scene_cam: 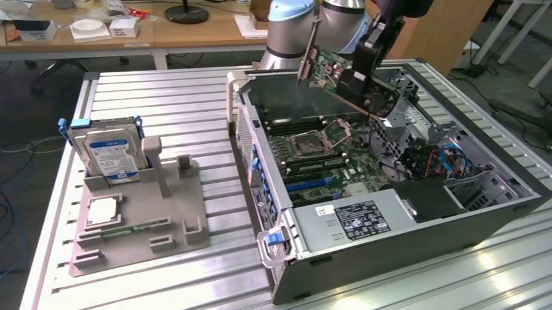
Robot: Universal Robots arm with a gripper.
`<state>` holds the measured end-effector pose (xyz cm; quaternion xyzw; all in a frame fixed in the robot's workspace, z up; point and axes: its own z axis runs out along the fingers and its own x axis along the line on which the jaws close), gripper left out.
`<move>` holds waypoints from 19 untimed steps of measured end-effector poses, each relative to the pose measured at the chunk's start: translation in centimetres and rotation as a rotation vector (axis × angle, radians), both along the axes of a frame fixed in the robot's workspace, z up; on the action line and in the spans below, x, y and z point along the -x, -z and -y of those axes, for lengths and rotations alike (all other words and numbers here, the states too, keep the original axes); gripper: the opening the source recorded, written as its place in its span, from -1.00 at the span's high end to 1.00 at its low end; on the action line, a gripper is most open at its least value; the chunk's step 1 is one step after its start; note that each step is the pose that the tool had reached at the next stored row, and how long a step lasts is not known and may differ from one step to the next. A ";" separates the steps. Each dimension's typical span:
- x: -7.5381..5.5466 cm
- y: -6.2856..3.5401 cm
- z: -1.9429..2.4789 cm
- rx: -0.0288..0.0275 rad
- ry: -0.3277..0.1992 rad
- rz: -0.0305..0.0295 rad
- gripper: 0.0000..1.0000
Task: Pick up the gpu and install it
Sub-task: 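Insert the gpu into the slot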
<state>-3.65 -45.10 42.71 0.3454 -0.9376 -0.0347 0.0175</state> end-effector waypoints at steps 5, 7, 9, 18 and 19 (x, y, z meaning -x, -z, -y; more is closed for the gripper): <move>0.0 0.00 0.00 0.0000 -0.065 0.0000 0.47; 0.0 0.00 0.00 0.0000 -0.093 0.0000 0.47; 0.0 0.00 0.00 0.0000 -0.121 0.0000 0.47; 0.0 0.00 0.00 0.0000 -0.248 0.0001 0.47; 0.0 0.00 0.00 0.0000 -0.262 0.0000 0.47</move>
